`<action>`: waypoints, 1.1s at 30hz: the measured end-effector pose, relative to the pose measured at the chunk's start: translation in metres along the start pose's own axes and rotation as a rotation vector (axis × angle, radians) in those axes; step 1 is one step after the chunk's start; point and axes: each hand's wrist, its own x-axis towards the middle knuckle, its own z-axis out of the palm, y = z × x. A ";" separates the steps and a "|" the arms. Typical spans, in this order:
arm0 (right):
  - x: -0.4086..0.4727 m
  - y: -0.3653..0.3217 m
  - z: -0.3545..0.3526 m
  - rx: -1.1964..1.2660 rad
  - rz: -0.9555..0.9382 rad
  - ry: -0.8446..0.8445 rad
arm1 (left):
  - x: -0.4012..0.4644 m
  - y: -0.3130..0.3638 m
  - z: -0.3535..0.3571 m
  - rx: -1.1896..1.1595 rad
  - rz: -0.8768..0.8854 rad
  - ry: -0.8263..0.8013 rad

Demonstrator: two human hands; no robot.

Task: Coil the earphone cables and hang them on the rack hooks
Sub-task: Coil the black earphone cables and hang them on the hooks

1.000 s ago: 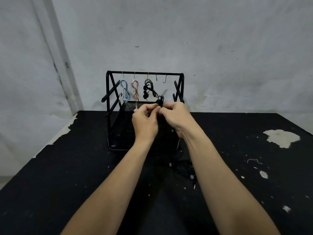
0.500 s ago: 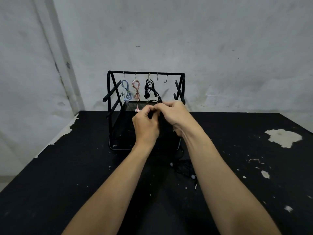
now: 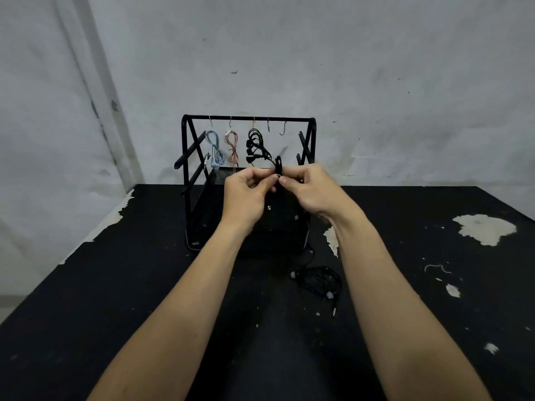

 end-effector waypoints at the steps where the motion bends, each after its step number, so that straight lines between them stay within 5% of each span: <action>1: -0.001 0.001 -0.004 0.057 0.002 -0.020 | -0.001 0.002 -0.001 -0.044 -0.032 -0.026; 9: -0.002 -0.004 -0.028 0.072 -0.060 -0.131 | -0.004 0.003 -0.007 -0.376 -0.284 -0.206; 14: -0.006 -0.003 -0.039 0.084 -0.037 -0.251 | -0.009 0.004 -0.010 -0.321 -0.319 -0.309; 19: -0.001 0.000 -0.009 0.202 0.106 0.131 | -0.003 0.004 -0.002 -0.281 -0.204 -0.114; 23: 0.000 -0.004 0.015 0.007 0.128 0.462 | -0.007 -0.003 0.008 -0.120 -0.034 0.064; 33: -0.007 -0.019 0.034 0.412 0.255 0.368 | -0.014 -0.006 0.011 0.103 0.155 0.274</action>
